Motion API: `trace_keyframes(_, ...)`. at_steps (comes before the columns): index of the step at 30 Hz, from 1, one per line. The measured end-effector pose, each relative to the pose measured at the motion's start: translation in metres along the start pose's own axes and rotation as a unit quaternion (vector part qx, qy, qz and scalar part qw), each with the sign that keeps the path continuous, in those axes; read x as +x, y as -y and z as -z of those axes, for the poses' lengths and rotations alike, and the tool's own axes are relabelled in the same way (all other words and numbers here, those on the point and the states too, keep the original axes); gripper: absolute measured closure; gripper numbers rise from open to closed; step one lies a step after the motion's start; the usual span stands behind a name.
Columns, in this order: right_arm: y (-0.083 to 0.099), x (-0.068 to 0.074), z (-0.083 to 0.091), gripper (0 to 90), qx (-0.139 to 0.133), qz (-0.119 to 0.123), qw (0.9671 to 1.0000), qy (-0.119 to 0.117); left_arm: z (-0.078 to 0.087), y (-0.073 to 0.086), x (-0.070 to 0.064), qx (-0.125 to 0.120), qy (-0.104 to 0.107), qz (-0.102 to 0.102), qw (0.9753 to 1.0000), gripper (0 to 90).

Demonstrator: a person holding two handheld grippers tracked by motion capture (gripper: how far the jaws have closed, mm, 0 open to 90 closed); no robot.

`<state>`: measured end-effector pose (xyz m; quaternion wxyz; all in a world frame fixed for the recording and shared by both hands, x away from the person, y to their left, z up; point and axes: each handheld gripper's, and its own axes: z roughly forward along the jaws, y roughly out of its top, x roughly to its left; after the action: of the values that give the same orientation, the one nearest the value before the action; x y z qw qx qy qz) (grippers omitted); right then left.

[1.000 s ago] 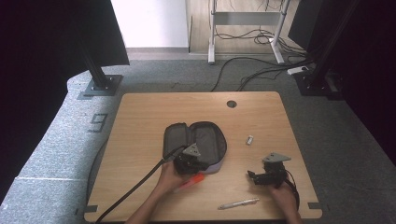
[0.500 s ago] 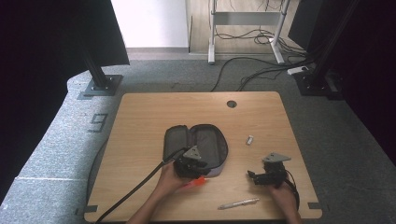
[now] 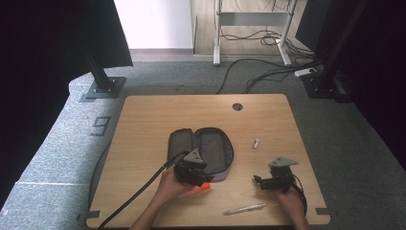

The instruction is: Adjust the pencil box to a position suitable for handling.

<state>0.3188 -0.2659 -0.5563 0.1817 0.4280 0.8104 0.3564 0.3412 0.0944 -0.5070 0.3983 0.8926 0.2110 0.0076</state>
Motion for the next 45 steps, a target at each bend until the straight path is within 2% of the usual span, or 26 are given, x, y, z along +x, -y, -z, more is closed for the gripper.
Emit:
trace_keyframes(6, 0.000, 0.000, 0.000, 8.1, 0.000, 0.000, 1.0000, 0.000, 0.013, 0.006, 0.003, -0.015, 0.011, 0.015, 0.9997, 32.0)
trace_keyframes(11, 0.000, 0.000, 0.000, 8.1, 0.000, 0.000, 1.0000, 0.000, 0.020, 0.012, 0.002, -0.015, -0.003, 0.010, 0.9998, 28.1)
trace_keyframes(22, 0.000, 0.000, 0.000, 8.0, 0.000, 0.000, 1.0000, 0.000, 0.033, 0.028, 0.011, -0.031, -0.012, 0.039, 0.9987, 25.9)
trace_keyframes(33, 0.000, 0.000, 0.000, 8.0, 0.000, 0.000, 1.0000, 0.000, 0.045, 0.042, 0.017, -0.027, -0.040, 0.045, 0.9979, 19.6)
trace_keyframes(37, 0.000, 0.000, 0.000, 8.0, 0.000, 0.000, 1.0000, 0.000, 0.052, 0.047, 0.019, -0.027, -0.057, 0.043, 0.9971, 17.9)
trace_keyframes(45, 0.000, 0.000, 0.000, 8.1, 0.000, 0.000, 1.0000, 0.001, 0.071, 0.058, 0.025, -0.048, -0.067, 0.061, 0.9948, 16.7)
